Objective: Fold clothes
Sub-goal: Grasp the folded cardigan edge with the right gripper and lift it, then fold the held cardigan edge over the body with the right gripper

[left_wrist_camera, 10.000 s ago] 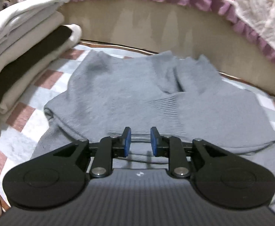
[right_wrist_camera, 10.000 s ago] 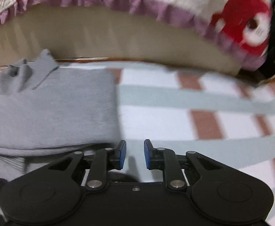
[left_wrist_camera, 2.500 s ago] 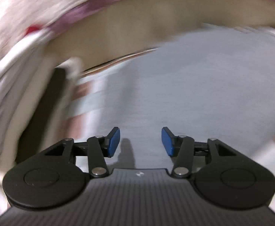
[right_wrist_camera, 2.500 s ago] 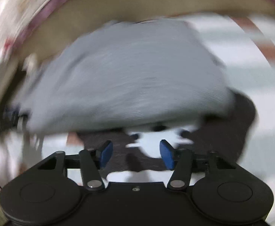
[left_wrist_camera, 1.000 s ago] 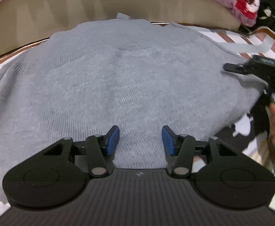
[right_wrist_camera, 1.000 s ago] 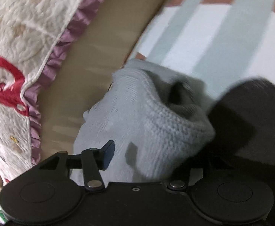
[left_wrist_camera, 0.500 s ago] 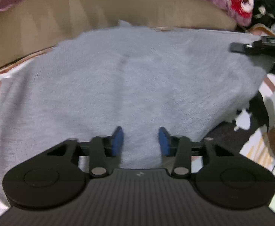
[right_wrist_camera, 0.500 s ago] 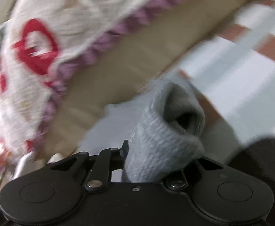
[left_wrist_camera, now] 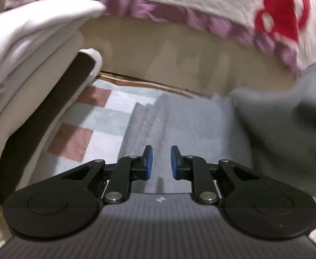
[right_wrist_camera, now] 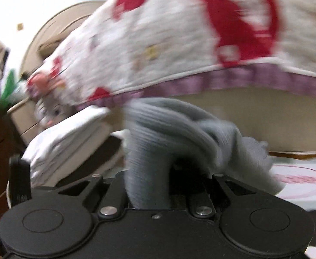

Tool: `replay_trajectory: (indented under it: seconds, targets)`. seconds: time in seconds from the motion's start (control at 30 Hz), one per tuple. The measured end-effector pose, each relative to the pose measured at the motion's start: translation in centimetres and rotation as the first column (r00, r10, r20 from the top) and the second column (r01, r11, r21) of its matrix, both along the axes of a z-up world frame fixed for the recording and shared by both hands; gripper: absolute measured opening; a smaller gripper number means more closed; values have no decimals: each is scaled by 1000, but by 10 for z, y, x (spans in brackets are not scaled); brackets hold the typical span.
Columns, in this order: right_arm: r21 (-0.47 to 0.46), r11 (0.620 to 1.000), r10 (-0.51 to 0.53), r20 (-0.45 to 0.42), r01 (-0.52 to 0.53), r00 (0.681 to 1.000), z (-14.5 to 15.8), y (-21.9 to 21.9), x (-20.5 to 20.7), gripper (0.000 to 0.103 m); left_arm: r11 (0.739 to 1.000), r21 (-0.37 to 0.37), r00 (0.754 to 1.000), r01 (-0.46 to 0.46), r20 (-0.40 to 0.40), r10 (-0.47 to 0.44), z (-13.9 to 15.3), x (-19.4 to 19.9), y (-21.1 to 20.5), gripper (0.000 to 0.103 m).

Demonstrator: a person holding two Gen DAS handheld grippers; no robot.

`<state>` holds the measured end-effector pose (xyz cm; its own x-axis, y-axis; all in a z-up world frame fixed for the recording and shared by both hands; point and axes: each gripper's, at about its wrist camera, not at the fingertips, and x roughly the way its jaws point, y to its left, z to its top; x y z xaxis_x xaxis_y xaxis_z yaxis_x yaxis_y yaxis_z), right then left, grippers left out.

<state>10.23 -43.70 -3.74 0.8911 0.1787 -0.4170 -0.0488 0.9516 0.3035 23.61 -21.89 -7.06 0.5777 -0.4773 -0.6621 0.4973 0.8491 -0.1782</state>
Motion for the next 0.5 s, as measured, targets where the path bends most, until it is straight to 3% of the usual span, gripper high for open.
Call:
replay_trajectory:
  seconds: [0.1,0.27,0.37,0.5]
  targets:
    - [-76,995,58,-48,-62,997,-21,52,33,18,996,-67,998,-58,-19,57,4,16,22,17]
    - [-216,971,59,-207,-105,977,-84,109,67,18,998,-33,987,-60,-152,54,-23,23,29,17]
    - [-336,930,74,-231,-151,970,-114,124,56,19,1000,-9,991,-9,-136,8,-24,17,33,17]
    - [-402,894,139,-171,-198,975,-111,132,34,40,998,-52,993,31,-112,-36,-19,11,41,19]
